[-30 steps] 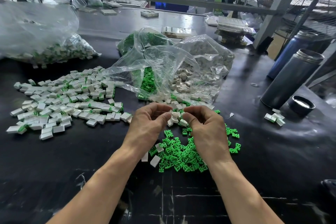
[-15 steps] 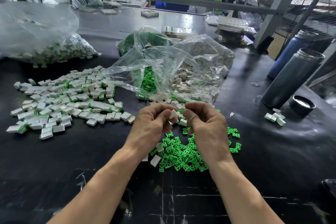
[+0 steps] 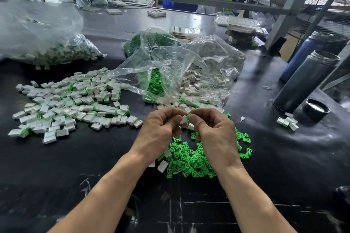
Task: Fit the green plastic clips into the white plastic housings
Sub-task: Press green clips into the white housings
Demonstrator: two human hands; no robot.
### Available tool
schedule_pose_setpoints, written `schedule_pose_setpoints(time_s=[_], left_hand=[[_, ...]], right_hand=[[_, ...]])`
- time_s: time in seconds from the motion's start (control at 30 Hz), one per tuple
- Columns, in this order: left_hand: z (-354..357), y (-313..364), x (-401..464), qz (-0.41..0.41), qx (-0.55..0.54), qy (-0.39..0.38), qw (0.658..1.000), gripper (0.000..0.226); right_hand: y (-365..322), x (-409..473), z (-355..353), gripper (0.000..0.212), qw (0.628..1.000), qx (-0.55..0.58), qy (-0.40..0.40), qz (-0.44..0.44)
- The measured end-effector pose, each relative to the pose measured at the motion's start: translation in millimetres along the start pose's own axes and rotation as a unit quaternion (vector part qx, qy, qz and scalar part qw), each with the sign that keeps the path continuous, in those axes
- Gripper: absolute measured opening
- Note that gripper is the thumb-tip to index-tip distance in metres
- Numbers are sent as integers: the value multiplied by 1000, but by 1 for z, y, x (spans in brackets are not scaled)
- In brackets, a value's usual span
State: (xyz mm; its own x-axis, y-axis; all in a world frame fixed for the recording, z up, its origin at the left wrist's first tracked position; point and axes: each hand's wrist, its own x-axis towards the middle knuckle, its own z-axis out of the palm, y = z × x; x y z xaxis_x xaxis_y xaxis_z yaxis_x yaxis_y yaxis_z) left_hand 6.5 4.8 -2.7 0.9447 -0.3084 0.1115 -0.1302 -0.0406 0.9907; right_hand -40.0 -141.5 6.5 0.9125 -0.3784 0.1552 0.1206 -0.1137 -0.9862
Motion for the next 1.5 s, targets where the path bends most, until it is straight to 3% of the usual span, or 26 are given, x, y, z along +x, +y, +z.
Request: schedule_pose_setpoints(time_s=[0.2,0.53,0.83,1.17,1.5], left_hand=[[-1,-2,0,-1,4,4,1000,24],[1,1,-2,0,0,-15,1000,17],[0,0,1,-9,-35,11,999,10],[0,1,-1,-14,8,20,1000,9],[7,6,-5,-31,-12,55,998,12]], right_hand=[[0,0,-1,4,999,36,-11,34],[2,-1,1,11,999,-37,15,-13],[2,0,-2,6,999,-16,-30,19],[7,-1,-1,14,996,-83,-38,-11],[12,-3,5,16,997,-70,-26,-18]])
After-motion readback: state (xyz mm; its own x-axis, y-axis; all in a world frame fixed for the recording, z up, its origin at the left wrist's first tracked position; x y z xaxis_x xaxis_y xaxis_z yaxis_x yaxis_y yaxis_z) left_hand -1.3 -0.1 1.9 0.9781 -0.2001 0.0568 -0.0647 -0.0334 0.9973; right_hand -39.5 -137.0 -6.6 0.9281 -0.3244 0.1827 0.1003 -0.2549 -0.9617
